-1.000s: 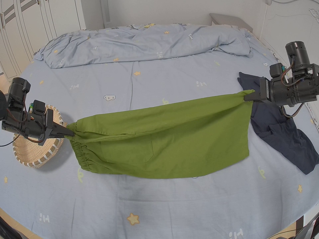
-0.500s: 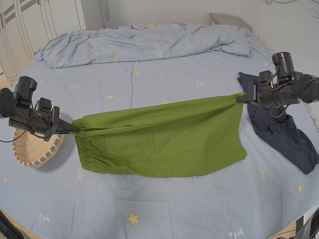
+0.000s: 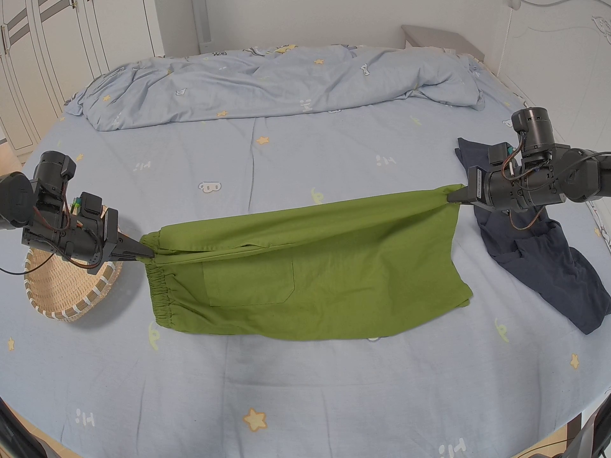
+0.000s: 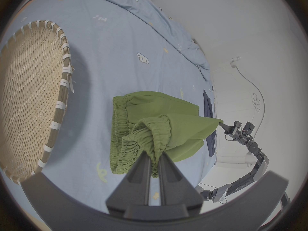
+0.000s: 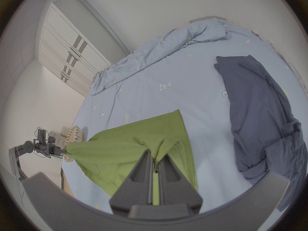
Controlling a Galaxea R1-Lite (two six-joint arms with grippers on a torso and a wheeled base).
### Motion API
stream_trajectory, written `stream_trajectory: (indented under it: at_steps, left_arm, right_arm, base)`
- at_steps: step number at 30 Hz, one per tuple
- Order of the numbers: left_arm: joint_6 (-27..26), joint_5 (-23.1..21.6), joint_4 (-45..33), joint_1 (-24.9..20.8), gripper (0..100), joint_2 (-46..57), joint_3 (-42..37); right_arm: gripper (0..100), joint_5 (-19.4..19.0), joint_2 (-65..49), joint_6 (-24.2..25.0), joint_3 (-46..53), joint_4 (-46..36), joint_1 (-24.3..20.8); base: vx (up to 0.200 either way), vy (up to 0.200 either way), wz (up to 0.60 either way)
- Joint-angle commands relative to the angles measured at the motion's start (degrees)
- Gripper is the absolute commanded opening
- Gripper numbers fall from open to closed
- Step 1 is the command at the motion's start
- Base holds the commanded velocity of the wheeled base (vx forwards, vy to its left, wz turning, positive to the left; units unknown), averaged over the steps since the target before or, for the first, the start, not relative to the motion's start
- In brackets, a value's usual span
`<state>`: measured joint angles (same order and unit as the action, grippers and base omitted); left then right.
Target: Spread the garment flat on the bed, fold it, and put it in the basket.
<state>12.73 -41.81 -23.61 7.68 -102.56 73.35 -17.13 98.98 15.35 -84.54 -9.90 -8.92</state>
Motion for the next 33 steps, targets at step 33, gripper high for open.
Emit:
stream_trajectory:
  at_steps: [33]
  left_arm:
    - [0.3,0.2,3.1,-0.6,0,-7.8,3.4]
  right_arm:
    - [0,0.3,6.9,1.3,-3.6,2.3,0.0]
  base:
    - [0.000,0.000,0.00]
